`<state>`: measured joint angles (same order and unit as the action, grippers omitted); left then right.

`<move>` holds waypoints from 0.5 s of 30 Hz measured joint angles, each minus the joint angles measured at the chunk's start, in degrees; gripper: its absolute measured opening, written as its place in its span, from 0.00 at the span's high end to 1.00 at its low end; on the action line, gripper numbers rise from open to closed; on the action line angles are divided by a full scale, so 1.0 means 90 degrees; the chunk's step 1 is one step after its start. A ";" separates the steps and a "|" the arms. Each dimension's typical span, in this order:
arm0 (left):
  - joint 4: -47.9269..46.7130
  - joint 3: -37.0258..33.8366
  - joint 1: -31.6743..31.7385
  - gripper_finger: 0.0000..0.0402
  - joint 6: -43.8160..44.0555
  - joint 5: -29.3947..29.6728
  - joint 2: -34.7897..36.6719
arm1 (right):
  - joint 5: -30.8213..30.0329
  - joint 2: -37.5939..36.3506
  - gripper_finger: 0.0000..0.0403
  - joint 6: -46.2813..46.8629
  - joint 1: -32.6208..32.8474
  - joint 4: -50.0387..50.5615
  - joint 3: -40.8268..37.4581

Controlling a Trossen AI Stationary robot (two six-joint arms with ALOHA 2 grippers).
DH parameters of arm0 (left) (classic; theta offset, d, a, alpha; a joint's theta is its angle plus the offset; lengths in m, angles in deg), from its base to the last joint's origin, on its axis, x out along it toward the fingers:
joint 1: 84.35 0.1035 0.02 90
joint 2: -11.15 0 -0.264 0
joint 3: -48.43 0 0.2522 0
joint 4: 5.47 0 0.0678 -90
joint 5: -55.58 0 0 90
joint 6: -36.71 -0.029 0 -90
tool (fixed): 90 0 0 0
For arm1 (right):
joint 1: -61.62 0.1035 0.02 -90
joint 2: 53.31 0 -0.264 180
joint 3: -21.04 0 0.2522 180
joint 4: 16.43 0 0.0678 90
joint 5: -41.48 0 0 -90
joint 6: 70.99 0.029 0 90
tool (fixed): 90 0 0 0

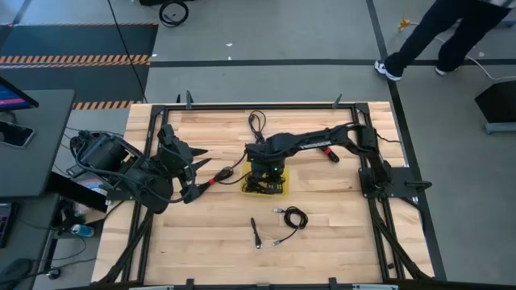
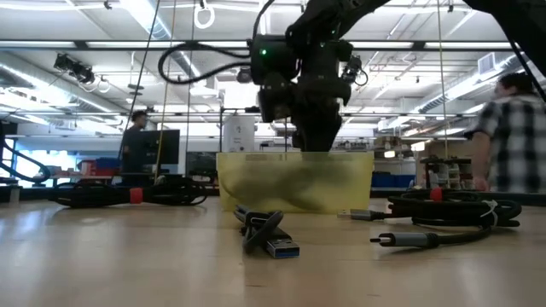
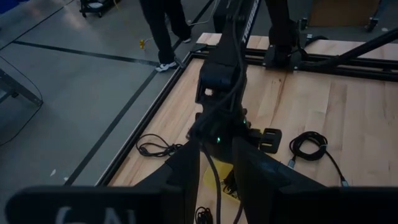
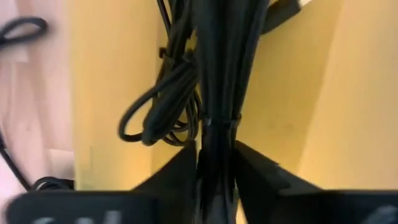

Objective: Pick and place USB-C Cables
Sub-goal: Put the black charger cable into the yellow bin

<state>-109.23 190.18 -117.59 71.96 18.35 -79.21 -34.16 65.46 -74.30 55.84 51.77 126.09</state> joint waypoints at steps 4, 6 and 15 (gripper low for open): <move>-0.0002 0.0000 0.0000 0.74 0.0000 0.0000 0.0000 | -0.0131 -0.0234 0.55 0.0036 0.0000 -0.0039 0.0000; -0.0002 0.0000 0.0000 0.74 0.0000 0.0000 0.0000 | -0.0153 -0.0296 0.53 0.0031 -0.0001 -0.0048 0.0002; -0.0002 0.0000 0.0000 0.74 0.0000 0.0000 0.0000 | -0.0496 -0.0512 0.61 0.0203 -0.0029 0.0466 0.0002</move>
<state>-109.25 190.18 -117.59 71.96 18.35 -79.21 -38.62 60.85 -72.48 55.58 55.96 126.11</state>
